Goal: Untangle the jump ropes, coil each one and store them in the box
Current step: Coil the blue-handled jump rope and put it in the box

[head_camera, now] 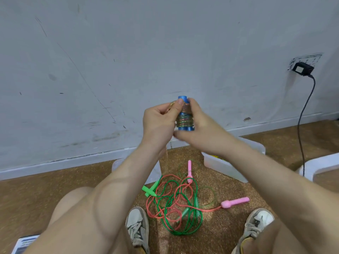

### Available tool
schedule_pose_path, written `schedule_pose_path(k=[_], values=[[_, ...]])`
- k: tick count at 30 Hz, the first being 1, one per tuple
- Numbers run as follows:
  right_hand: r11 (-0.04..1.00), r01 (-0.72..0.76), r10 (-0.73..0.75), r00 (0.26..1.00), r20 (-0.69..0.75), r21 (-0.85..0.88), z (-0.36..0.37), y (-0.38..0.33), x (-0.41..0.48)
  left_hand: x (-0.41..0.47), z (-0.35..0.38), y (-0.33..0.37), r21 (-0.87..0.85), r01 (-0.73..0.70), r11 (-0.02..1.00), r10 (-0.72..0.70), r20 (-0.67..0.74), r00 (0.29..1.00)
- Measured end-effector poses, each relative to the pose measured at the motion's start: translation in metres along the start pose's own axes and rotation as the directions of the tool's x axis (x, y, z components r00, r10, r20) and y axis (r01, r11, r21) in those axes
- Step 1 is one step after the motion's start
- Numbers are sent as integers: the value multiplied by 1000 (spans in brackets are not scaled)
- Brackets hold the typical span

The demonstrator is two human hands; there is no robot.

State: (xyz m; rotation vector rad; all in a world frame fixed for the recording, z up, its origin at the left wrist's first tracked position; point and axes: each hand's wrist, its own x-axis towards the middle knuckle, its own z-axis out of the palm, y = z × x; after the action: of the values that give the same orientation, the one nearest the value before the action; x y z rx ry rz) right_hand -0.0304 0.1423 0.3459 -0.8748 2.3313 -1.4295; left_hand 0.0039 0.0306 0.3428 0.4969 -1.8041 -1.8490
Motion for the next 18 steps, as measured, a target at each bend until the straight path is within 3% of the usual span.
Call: schedule_pose_path(k=[2,5,10,14,18], values=[[999,-2,-1,996,-88,-34,16,8,4,-4,4,-3,34,-8,999,8,10,1000],[996,4,17,972,-234,87,24,14,11,-7,6,-2,78,-49,996,48,16,999],[977,-11,73,956,-283,213,15,0,11,-8,-1,10,47,-64,997,62,53,997],[831,-67,93,995,-19,552,-6,-10,8,1,-17,21,-65,35,997,-26,130,991],[709,-186,20,970,244,680,-18,-10,5,2,-23,23,-84,47,995,-29,206,978]])
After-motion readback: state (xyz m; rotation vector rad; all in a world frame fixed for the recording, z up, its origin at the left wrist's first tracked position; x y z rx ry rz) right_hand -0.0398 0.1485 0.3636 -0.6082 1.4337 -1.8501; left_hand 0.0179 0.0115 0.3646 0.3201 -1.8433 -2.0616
